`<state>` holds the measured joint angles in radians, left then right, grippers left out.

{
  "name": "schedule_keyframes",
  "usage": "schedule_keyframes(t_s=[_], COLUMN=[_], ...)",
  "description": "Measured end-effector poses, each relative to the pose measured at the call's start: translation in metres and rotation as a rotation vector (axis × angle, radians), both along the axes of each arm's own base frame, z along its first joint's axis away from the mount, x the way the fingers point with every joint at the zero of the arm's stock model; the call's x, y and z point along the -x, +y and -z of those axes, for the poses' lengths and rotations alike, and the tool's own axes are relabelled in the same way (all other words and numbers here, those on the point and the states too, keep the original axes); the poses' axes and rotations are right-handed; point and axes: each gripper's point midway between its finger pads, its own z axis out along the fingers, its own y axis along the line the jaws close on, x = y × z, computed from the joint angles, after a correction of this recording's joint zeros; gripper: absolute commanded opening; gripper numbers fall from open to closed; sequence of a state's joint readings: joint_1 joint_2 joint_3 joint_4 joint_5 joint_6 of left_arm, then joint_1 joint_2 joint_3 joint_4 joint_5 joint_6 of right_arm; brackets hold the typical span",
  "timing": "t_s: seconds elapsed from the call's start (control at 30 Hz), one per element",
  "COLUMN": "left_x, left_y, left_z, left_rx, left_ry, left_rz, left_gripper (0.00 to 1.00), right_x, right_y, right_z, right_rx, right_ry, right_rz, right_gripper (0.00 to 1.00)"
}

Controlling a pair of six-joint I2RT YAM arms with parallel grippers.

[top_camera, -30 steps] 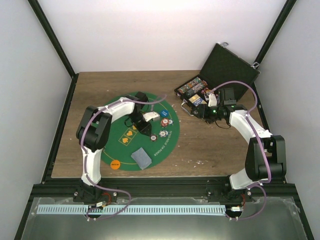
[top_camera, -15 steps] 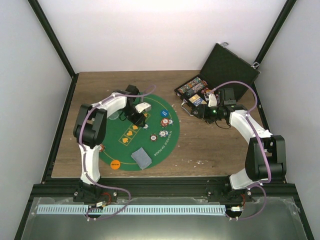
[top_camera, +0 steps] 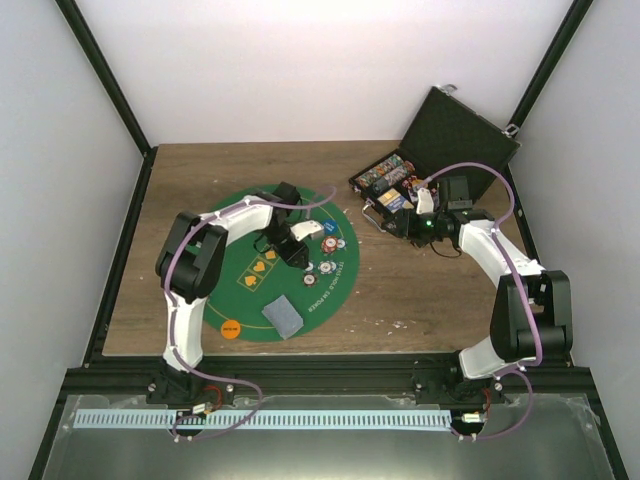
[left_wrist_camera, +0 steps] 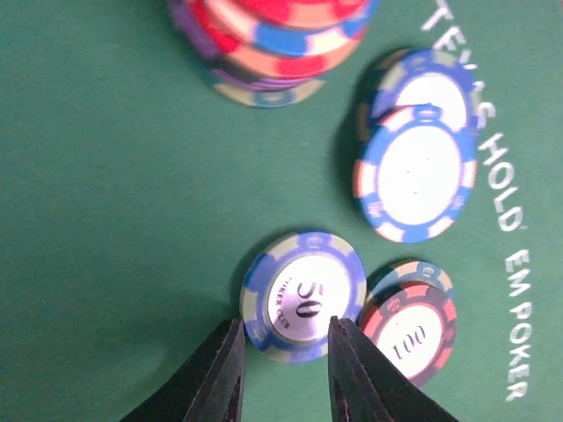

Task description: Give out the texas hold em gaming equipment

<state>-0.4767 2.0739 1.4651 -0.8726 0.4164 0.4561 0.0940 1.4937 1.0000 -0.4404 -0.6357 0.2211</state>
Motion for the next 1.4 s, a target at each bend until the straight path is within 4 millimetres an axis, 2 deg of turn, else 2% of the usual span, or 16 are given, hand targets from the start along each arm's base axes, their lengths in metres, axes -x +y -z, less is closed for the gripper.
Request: schedule_keyframes(t_s=[0.1,0.2,0.37,0.47,0.6,0.67,0.83,1.0,1.27,1.4], left_x=[0.01,0.015,0.012,0.011,0.03,0.043,0.069,0.063,0.048,0.047], left_y=[-0.009,-0.014,-0.01,-0.003,0.001,-0.002,-0.01,-0.012,-0.019,-0.021], left_z=[-0.003,-0.006,-0.009,-0.021,-0.04,-0.04,-0.009,0.006,0.006,0.007], left_rx=[0.036,0.06,0.041,0.003,-0.053,-0.094,-0.207,-0.256,-0.256,-0.248], left_ry=[0.037,0.058,0.029,-0.05,-0.154,-0.181,-0.192,-0.205,-0.235,-0.236], left_rz=[0.013,0.02,0.018,0.02,0.058,0.082,0.148,0.114,0.063,0.052], left_gripper=[0.32,0.39,0.63,0.76,0.92,0.95,0.95,0.91,0.61,0.51], right_x=[0.0,0.001,0.002,0.003,0.004,0.004,0.004,0.004,0.005,0.005], right_y=[0.0,0.0,0.0,0.0,0.0,0.0,0.0,-0.001,-0.002,-0.002], right_z=[0.0,0.001,0.001,0.002,0.002,0.003,0.003,0.001,-0.006,-0.006], right_rx=[0.0,0.002,0.003,0.003,0.003,0.003,0.003,0.004,0.008,0.008], right_ry=[0.001,0.003,0.01,0.015,0.018,0.019,0.02,0.014,-0.006,-0.006], right_rz=[0.0,-0.002,-0.002,-0.002,-0.002,-0.002,-0.002,-0.002,0.003,0.003], right_gripper=[0.54,0.54,0.54,0.54,0.54,0.54,0.54,0.54,0.54,0.54])
